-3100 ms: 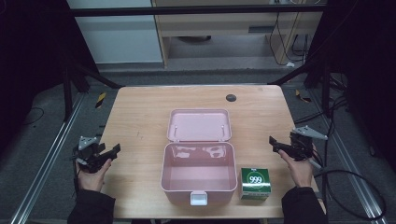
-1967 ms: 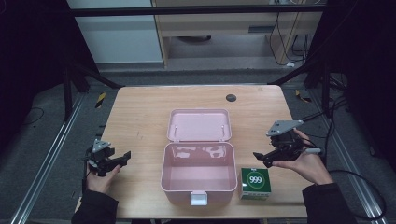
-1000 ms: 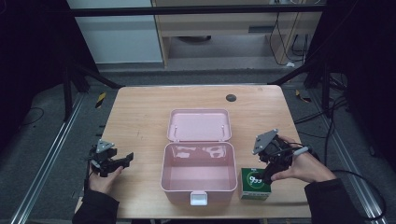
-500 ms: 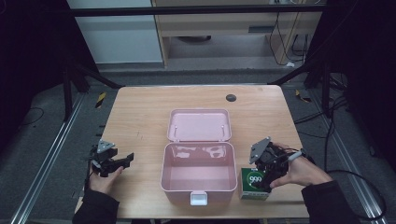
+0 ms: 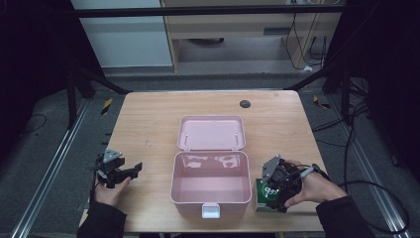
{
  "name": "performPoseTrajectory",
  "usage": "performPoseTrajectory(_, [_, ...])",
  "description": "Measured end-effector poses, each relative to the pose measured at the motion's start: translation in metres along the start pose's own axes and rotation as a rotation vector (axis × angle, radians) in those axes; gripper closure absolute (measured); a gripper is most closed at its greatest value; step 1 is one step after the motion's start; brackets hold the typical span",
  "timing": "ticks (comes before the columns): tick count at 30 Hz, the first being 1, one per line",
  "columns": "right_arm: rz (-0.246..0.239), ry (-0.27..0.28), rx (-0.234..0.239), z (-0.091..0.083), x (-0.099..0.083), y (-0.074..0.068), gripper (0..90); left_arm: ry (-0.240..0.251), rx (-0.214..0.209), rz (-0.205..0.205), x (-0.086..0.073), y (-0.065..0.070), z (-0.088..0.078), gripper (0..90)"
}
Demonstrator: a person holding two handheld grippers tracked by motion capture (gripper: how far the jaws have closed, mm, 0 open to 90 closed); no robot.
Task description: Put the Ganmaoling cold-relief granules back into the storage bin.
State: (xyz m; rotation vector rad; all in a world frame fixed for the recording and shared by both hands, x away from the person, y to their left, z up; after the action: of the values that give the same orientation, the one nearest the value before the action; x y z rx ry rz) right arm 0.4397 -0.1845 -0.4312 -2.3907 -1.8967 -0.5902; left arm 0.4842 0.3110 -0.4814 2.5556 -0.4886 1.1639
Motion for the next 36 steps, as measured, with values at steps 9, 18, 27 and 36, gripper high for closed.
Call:
performPoseTrajectory(9, [-0.014,-0.011,0.012,0.012,-0.001,-0.003,2.3,-0.006,-0.001,0.005,0.0,0.0,0.001,25.2])
performPoseTrajectory(18, [-0.028,-0.033,0.033,0.027,-0.004,-0.005,4.4,-0.008,0.003,0.007,-0.001,0.001,0.002,25.2])
performPoseTrajectory(27, [-0.05,-0.039,0.044,0.033,-0.002,-0.005,7.9,-0.01,0.002,0.01,-0.001,0.001,0.002,25.3])
performPoseTrajectory(36, [-0.07,-0.031,0.053,0.033,-0.003,-0.004,13.7,-0.01,0.003,0.01,-0.001,0.0,0.002,25.4])
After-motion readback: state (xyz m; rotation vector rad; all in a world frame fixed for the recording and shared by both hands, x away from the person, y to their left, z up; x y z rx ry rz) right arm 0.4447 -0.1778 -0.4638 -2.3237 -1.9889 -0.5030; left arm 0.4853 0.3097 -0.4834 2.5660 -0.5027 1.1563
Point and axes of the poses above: each handheld gripper's, and its own axes: z roughly forward along the jaws, x roughly out of its top, y roughly to its right, the point moved 2 cm from there along z, roughly forward along the jaws, and after that the axes turned 8 degrees about -x, right-handed, at the moved point
